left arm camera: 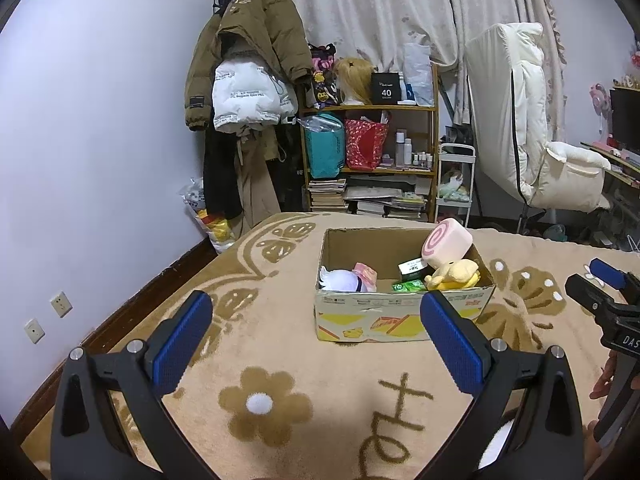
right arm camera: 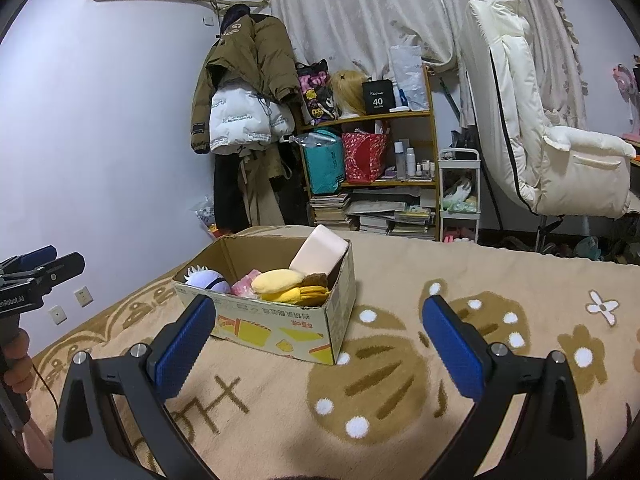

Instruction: Organize soft objects

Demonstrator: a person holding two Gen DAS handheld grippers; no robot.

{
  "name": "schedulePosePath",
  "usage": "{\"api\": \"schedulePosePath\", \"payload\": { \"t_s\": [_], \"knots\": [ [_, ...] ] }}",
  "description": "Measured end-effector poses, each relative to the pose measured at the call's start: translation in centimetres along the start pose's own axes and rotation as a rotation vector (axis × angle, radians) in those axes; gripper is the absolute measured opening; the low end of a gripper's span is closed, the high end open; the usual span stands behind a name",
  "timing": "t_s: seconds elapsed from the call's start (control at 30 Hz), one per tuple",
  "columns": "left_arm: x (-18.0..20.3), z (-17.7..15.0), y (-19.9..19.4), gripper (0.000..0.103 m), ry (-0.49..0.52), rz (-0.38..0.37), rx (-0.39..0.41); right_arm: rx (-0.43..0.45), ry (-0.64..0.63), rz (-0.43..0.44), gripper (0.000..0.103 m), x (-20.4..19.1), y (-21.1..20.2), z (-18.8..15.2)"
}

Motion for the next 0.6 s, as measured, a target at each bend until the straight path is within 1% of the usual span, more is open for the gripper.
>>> {"api": "schedulePosePath", "payload": {
  "t_s": [0.6],
  "knots": [
    [0.39, -0.31, 0.31, 0.103, 0.027, 0.013, -0.013, -0.004, -0.001, -0.006, 0.103, -0.15, 0.26, -0.44]
  ]
}}
Point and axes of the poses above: each gripper's, at about its wrist camera, not at the fingertips, and y roughly the way its jaws point, x to its right, z to its top, the point moved 1 cm from there along y, roughly the way its jaws point, and after that the axes turned 14 degrees about -z, right-handed, at the moved point
